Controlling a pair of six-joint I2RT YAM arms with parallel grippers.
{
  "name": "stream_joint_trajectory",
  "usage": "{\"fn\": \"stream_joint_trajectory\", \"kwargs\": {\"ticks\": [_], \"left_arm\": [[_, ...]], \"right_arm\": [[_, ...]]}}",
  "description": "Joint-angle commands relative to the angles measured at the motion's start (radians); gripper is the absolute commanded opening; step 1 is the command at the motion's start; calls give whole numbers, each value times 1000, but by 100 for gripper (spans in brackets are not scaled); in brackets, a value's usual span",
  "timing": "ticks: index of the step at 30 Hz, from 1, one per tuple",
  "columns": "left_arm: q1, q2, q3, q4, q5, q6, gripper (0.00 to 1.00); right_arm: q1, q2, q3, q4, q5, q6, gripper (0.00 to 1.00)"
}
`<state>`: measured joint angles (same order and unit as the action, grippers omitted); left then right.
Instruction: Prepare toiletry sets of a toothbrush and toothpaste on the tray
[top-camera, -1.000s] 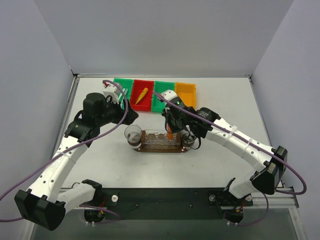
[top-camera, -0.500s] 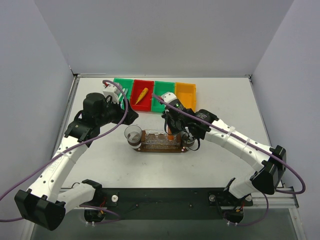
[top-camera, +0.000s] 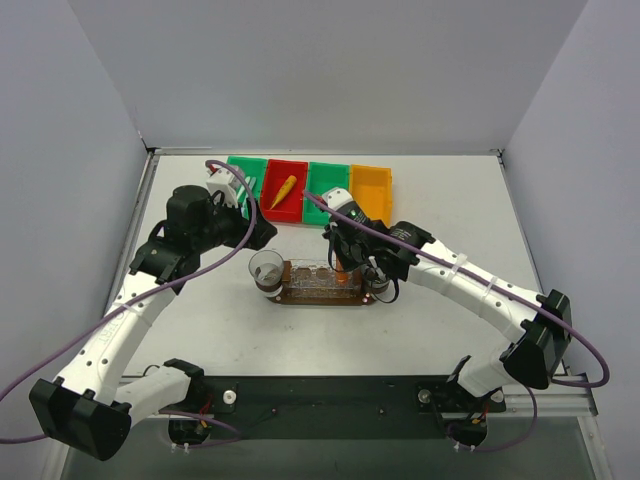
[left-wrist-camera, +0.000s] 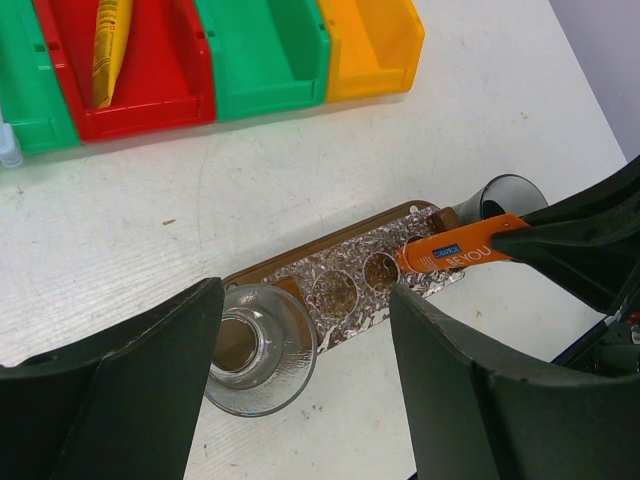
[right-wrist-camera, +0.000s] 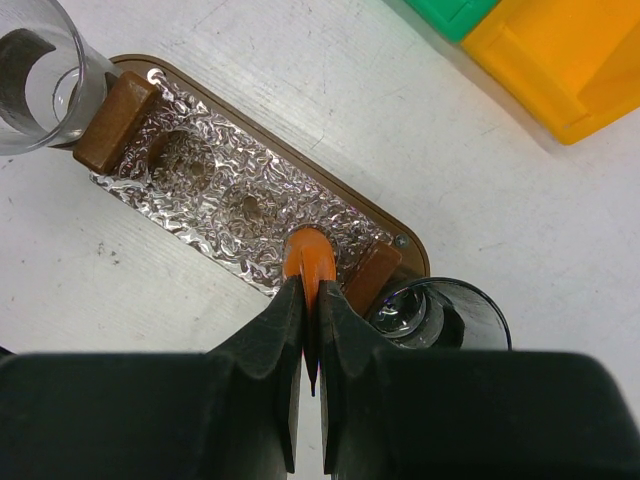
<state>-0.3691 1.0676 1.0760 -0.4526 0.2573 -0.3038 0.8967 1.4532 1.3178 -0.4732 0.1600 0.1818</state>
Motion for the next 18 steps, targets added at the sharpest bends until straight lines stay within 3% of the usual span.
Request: {"fn": "stream_joint_trajectory", "kwargs": {"ticks": [1, 18], "left_arm": [[9, 5, 27, 23, 5, -1, 78], [9, 14, 36, 17, 10, 0, 78]], "right_arm": [[-1, 1, 1, 41, 12, 4, 0], [-1, 21, -38, 76, -2, -2, 0]]}}
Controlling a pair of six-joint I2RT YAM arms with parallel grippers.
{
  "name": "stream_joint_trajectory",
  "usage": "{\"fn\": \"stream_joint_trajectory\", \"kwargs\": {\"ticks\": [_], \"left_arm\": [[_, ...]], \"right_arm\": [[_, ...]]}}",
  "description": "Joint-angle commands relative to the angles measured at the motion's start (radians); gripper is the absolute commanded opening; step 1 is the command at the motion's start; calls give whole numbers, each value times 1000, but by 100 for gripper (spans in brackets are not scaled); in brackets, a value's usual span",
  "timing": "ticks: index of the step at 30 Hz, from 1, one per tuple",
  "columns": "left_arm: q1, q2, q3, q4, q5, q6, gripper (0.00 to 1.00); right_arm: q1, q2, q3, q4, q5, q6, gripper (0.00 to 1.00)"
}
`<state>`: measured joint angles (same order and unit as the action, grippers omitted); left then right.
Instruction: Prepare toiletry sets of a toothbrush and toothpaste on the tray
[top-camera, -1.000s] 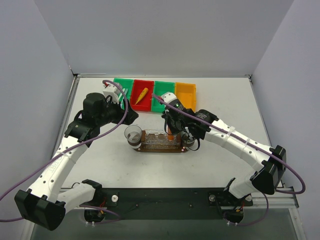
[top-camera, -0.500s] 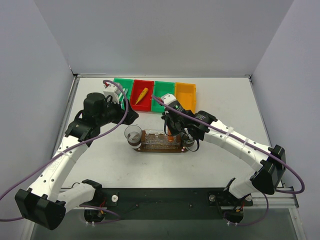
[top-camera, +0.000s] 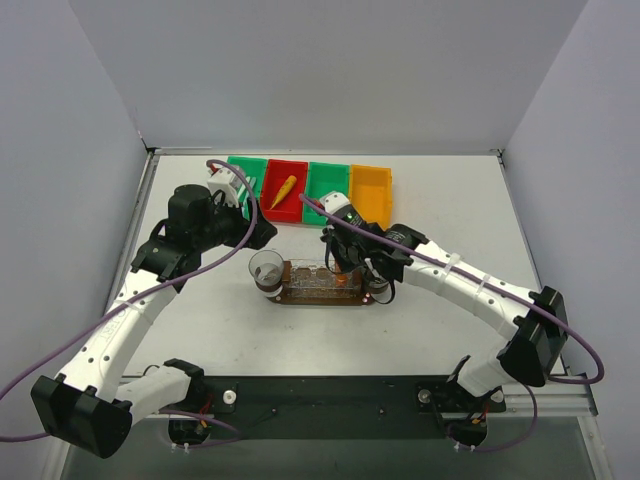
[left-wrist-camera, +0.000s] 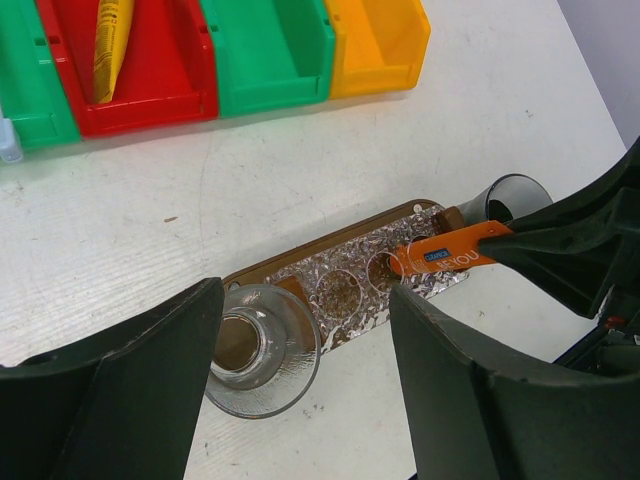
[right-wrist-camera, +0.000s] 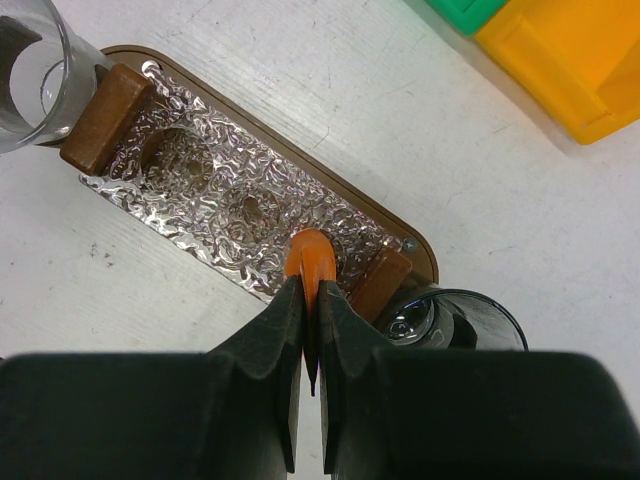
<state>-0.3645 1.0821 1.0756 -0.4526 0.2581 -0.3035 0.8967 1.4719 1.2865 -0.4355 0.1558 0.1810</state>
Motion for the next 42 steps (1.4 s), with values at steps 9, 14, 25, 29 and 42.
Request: {"fn": "stream_joint_trajectory", "kwargs": {"ticks": [9, 14, 25, 29, 42], "left_arm": [[4, -2, 35, 22, 23, 0, 78], [4, -5, 33, 23, 23, 0, 78], [4, -5, 30, 23, 23, 0, 78], [4, -8, 24, 28, 24, -2, 77], [4, -4, 26, 35, 24, -6, 78]], "right_arm": [[-2, 14, -30, 49, -4, -3, 0], [-1, 16, -36, 55, -4, -2, 0], [4, -4, -46, 55, 10, 0, 22], [7, -12, -41, 55, 17, 0, 32], [-4, -22, 7, 55, 22, -3, 56]]}}
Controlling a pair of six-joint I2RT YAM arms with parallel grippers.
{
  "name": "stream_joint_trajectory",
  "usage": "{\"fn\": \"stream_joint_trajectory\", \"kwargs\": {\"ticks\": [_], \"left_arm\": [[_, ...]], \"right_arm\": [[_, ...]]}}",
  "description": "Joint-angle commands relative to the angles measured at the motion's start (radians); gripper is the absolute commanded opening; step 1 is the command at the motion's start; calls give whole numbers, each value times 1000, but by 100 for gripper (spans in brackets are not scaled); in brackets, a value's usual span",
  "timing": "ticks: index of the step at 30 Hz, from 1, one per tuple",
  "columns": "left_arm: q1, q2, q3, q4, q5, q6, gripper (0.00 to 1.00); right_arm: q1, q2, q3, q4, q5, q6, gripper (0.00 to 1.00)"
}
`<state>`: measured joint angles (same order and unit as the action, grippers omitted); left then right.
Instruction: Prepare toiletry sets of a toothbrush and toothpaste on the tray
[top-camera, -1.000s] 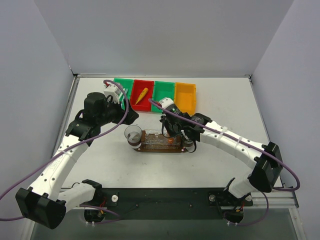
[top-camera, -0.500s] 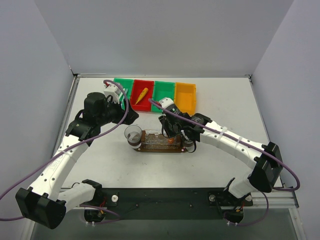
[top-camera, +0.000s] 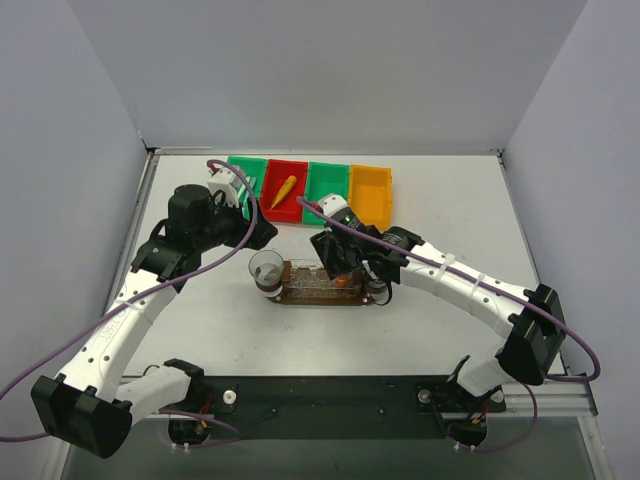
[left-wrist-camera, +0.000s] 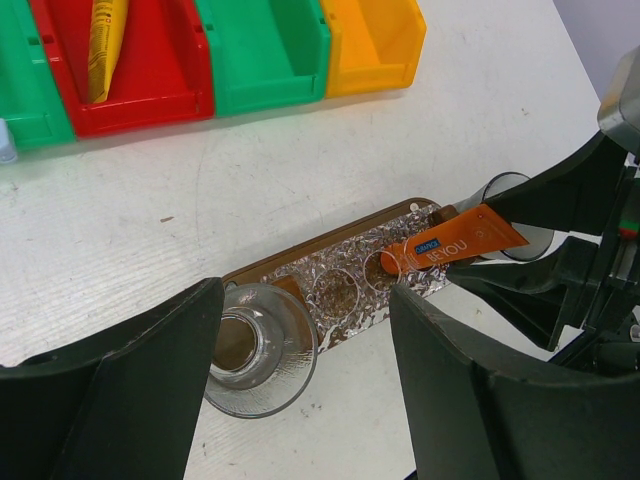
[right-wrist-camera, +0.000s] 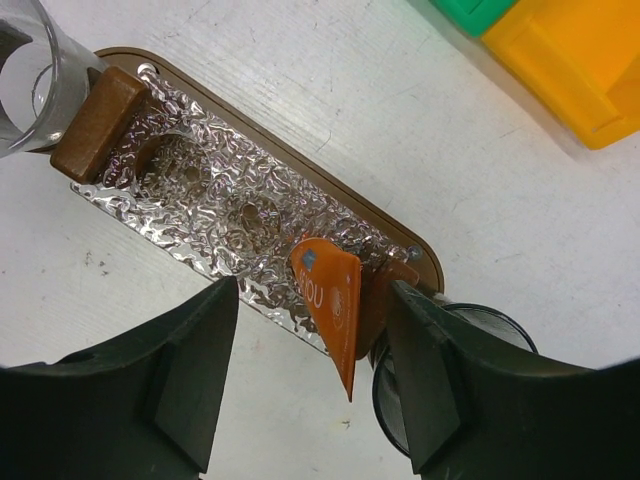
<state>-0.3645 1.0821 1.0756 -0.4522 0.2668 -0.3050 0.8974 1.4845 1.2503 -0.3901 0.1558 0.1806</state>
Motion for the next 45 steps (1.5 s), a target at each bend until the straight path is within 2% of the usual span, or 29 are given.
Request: {"fn": "stream_joint_trajectory", "kwargs": {"ticks": [1, 3, 7, 10, 13, 17, 23, 24, 28, 39, 45], "left_arm": [[4, -4, 27, 37, 12, -5, 77], [4, 10, 33, 46, 14, -5, 78], [-1, 87, 137, 43, -9, 21, 77], [-8, 186, 210, 11, -57, 85, 72], [-4, 315, 309, -31, -112, 145, 70], [18, 531, 435, -39, -106, 211, 62], [32, 849, 740, -135, -123, 276, 55], [33, 887, 815, -153, -124, 288, 51], [33, 1070, 964, -236, -181, 352, 48], [42, 1300, 1100, -229, -238, 371, 48], [53, 1358, 1123, -217, -244, 348, 49]], "right_arm": [[-8, -36, 46, 10, 22, 3, 56], [-24, -43, 63, 8, 7, 29, 58], [-133, -95, 104, 43, -51, 109, 56], [-189, -127, 120, 60, -71, 146, 56], [-235, -161, 133, 57, -71, 149, 56], [-264, -217, 118, 46, -73, 163, 55], [-275, -286, 97, 5, -88, 197, 49], [-279, -296, 98, -10, -88, 203, 49], [-284, -306, 112, -41, -94, 223, 48], [-310, -253, 225, -185, -75, 189, 48], [-330, -240, 248, -222, -76, 184, 48]]}}
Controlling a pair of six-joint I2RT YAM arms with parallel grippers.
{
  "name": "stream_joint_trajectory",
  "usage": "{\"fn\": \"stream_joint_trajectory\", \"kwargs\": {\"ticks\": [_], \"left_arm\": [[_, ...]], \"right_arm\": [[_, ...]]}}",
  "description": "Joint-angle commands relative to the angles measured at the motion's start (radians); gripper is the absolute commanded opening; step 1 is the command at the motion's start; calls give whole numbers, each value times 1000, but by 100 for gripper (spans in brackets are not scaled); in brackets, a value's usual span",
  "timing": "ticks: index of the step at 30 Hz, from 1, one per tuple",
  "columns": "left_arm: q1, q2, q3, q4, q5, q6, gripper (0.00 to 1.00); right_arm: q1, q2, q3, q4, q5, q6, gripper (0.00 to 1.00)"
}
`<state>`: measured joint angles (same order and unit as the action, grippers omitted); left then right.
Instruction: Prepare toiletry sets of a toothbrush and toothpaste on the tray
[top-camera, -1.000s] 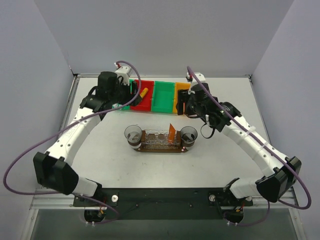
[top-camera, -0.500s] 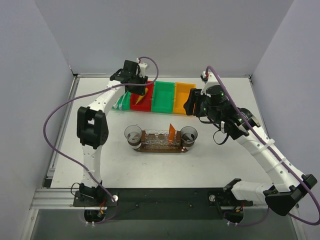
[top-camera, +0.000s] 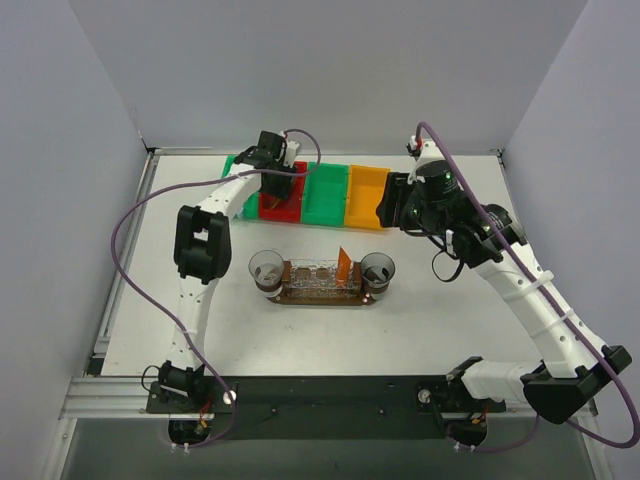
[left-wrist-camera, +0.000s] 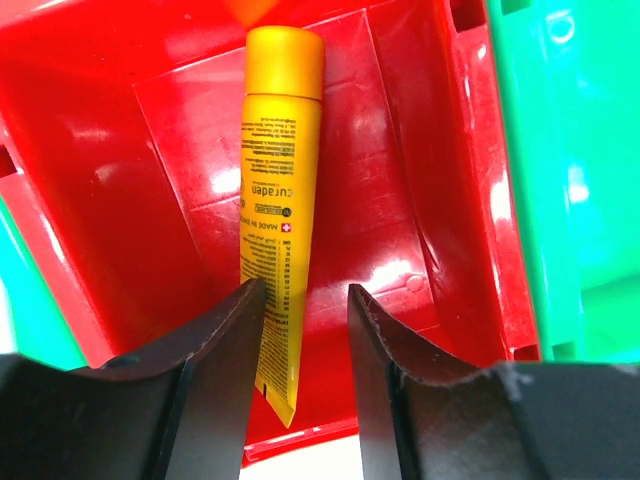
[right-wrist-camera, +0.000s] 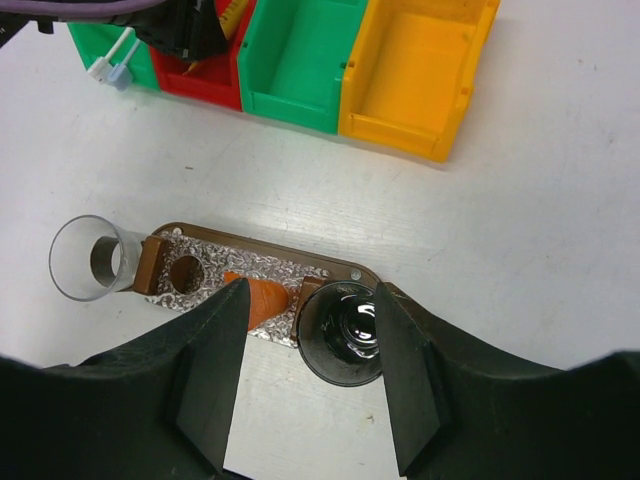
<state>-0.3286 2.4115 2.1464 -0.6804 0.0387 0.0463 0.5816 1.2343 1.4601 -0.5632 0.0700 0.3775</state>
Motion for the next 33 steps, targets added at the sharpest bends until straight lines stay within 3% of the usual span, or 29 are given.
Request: {"fn": "stream_joint_trajectory", "kwargs": {"ticks": [1, 22, 33], "left_arm": [[17, 34, 53, 13, -16, -3, 49], [-1, 83, 38, 27, -149, 1, 52], [-7, 74, 32, 27, -174, -13, 27]], "right_arm": [[-16, 10, 39, -52, 10, -12, 48], [-35, 27, 23, -56, 20, 23, 48], [-37, 25, 17, -49, 25, 38, 48]]}}
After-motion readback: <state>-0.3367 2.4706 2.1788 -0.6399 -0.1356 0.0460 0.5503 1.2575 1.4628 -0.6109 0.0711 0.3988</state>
